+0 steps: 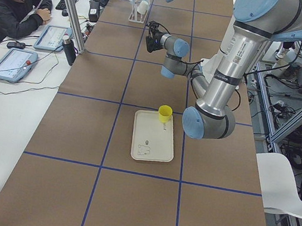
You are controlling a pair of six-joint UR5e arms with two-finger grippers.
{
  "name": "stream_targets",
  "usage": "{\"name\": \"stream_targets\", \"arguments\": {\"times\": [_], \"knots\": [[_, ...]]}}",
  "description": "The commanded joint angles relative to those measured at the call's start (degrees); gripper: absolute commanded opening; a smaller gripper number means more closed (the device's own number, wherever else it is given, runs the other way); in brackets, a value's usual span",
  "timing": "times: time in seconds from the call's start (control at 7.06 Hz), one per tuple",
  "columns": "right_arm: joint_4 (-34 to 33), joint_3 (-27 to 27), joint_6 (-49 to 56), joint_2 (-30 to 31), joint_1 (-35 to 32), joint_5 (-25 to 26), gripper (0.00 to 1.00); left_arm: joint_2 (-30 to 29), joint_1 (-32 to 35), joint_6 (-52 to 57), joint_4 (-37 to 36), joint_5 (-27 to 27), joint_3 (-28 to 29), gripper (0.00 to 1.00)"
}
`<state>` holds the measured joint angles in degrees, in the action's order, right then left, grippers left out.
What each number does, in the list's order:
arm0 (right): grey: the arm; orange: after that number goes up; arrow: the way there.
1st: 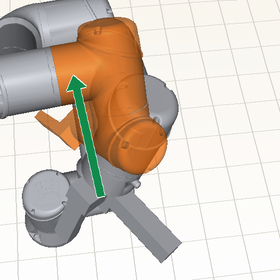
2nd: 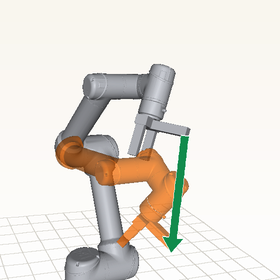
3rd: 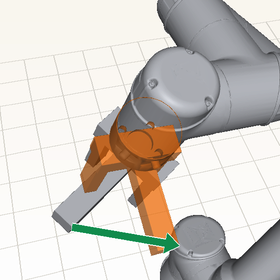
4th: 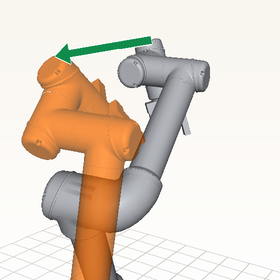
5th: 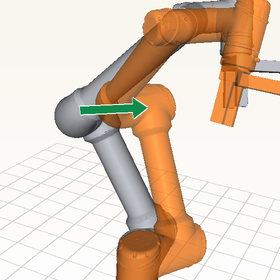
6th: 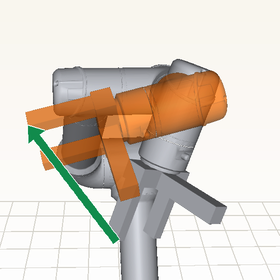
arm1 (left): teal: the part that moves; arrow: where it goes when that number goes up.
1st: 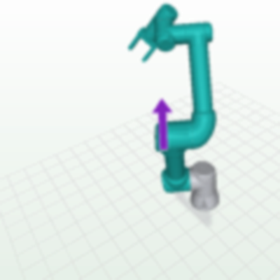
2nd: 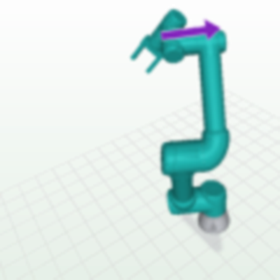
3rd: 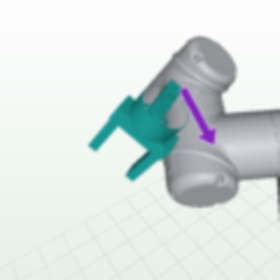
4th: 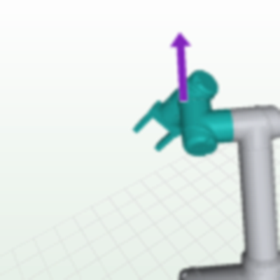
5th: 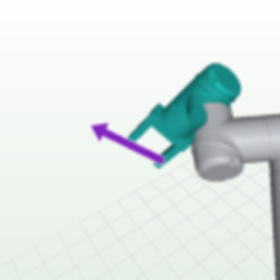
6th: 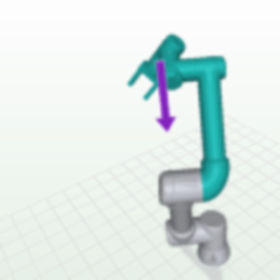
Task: Transfer IKEA cup to right arm and place on rack
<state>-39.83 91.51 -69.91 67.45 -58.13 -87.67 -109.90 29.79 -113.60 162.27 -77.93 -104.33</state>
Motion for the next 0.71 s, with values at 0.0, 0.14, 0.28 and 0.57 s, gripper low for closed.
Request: {"name": "stream_targets", "arguments": {"times": [0.0,0.14,0.28,0.57], "knots": [[-4.11,-2.37,16.43,1.97,-2.32,2.94,0.0,2.85,0.0,1.54,-3.36,-0.99,-3.77,1.0],[-3.33,-5.0,20.22,3.11,-4.25,2.94,0.0,2.93,0.0,1.63,-3.46,-0.99,-3.77,1.0],[-1.15,-7.11,22.08,3.3,-4.97,2.94,0.0,3.2,0.0,1.54,-3.46,-0.9,-3.69,1.0],[4.3,-10.72,22.28,3.65,-5.06,2.85,0.0,3.81,0.0,1.54,-3.37,-0.99,-3.69,1.0]]}}
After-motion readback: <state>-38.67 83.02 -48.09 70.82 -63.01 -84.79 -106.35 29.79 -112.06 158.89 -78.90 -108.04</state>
